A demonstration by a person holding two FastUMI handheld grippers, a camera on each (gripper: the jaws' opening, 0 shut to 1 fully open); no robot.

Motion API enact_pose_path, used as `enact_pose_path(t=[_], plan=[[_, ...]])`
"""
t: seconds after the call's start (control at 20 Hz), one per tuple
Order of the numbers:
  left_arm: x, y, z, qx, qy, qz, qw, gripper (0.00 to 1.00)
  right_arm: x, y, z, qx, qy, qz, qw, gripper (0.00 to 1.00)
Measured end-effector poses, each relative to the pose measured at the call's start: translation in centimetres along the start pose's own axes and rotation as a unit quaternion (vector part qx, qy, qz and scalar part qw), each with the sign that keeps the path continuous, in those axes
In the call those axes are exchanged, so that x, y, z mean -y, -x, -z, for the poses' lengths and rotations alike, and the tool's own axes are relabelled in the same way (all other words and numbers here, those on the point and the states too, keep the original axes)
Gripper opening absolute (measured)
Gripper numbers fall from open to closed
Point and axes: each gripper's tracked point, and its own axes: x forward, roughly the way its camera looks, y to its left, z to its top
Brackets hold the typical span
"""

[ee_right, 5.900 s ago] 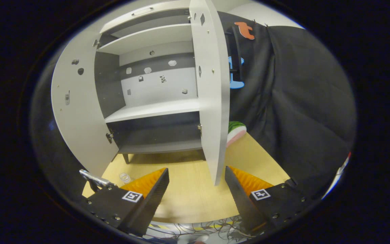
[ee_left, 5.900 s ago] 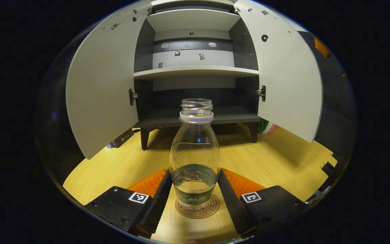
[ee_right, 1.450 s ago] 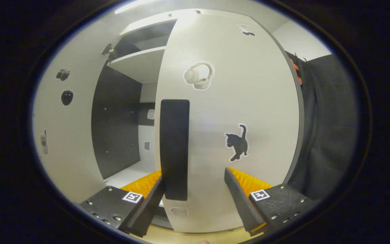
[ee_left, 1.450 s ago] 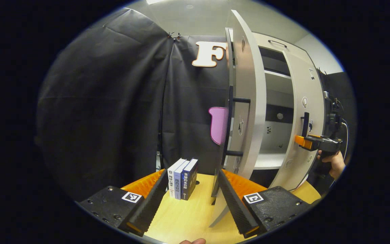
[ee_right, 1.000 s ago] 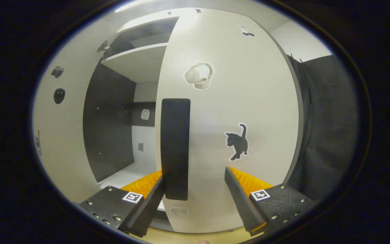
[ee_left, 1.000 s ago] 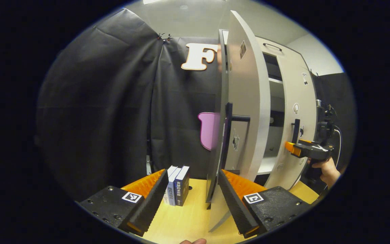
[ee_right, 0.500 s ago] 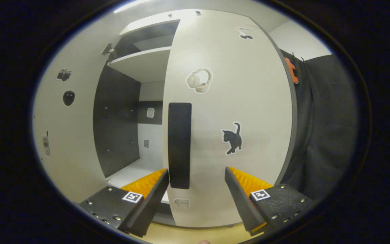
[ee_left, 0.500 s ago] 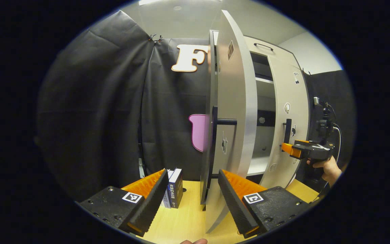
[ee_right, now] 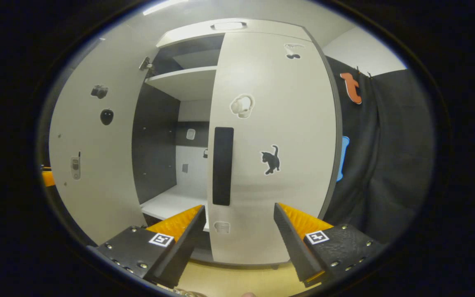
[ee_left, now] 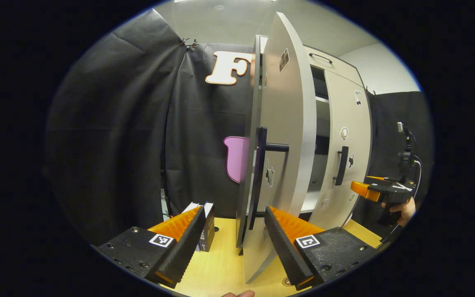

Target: Grasp the bottle in the cabinet with the left hand and place it on the coaster, then close the right door with the right hand and the left door with the left hand.

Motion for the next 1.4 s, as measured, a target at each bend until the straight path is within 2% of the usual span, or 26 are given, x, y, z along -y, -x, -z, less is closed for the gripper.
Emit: enact_pose_path(t=[0.3, 0.5, 0.7, 0.75, 0.8, 1.0, 1.4], plan=[[5.4, -1.1, 0.5, -0.006, -0.002, 0.059, 0.998, 0.92, 0.8, 2.9, 1.3, -0.014, -0.019, -0.003, 1.0, 1.0], [9.1, -2.5, 1.1, -0.006, -0.013, 0.081, 0.997, 0.92, 2.8, 4.3, 1.8, -0.02, -0.03, 0.009, 0.999, 1.0], [12.3, -4.5, 1.4, -0.008, 0.002, 0.102, 0.995, 0.92, 5.1, 5.5, 1.9, -0.021, -0.042, 0.026, 0.999, 1.0], [13.1, -5.0, 1.5, -0.01, 0.007, 0.104, 0.995, 0.87, 5.6, 5.9, 2.0, -0.022, -0.046, 0.029, 0.998, 1.0], [13.9, -5.6, 1.6, -0.009, 0.01, 0.105, 0.994, 0.92, 6.0, 6.1, 2.1, -0.023, -0.049, 0.031, 0.998, 1.0], [16.8, -8.5, 2.0, -0.013, 0.009, 0.097, 0.995, 0.96, 7.9, 7.1, 2.2, -0.023, -0.061, 0.041, 0.997, 1.0], [19.9, -13.3, 1.8, -0.001, -0.004, 0.088, 0.996, 0.98, 10.6, 7.6, 2.7, -0.026, -0.078, 0.056, 0.995, 1.0]])
